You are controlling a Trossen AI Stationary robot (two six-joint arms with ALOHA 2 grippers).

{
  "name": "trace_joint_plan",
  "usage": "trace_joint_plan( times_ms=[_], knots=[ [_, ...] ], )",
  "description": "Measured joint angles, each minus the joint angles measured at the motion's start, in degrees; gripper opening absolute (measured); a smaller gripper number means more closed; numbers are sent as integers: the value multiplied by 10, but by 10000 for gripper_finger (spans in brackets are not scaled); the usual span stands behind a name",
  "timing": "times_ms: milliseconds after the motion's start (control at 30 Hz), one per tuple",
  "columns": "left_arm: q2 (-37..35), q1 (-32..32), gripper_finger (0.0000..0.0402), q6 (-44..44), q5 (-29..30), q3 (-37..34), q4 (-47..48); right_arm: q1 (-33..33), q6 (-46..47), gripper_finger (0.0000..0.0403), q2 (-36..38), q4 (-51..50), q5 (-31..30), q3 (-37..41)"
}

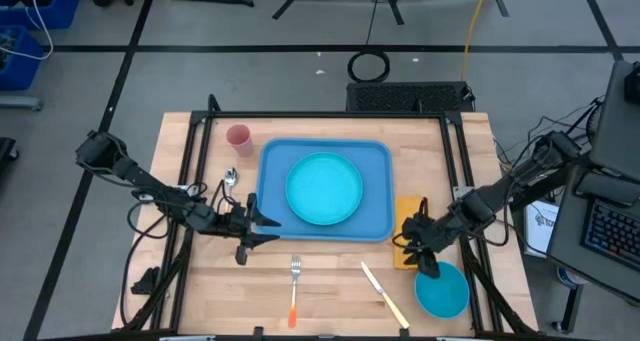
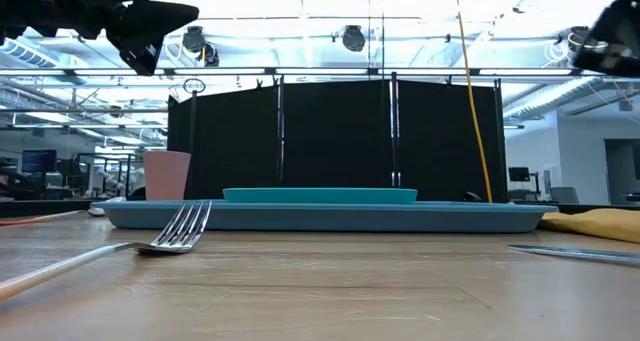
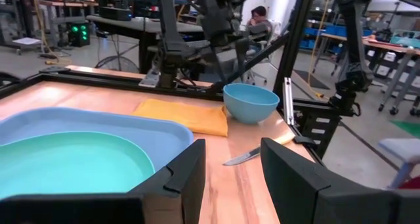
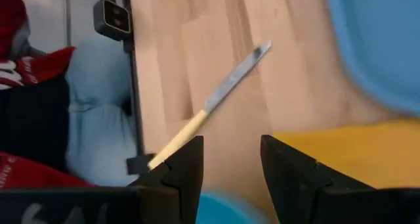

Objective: Set up tray
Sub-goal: Put the blue bowl on top of the plate on the blue serving tray

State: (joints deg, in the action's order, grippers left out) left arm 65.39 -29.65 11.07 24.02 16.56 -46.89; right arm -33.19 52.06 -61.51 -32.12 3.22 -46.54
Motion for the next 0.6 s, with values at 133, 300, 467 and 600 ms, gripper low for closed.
trace_joint_plan(
  times_ms=[133,300,467,600],
  knots=[
    [0,0,150,3,5,0,0,-1,86,144,-21,-5,43,1],
    [0,0,150,-4,-5,0,2,-16,183,144,-42,-4,76,1],
    [0,0,150,-17,-20,0,3,-47,263,144,-48,9,78,1],
    [0,0,150,-34,-20,0,3,-78,311,144,-48,2,64,1]
  ],
)
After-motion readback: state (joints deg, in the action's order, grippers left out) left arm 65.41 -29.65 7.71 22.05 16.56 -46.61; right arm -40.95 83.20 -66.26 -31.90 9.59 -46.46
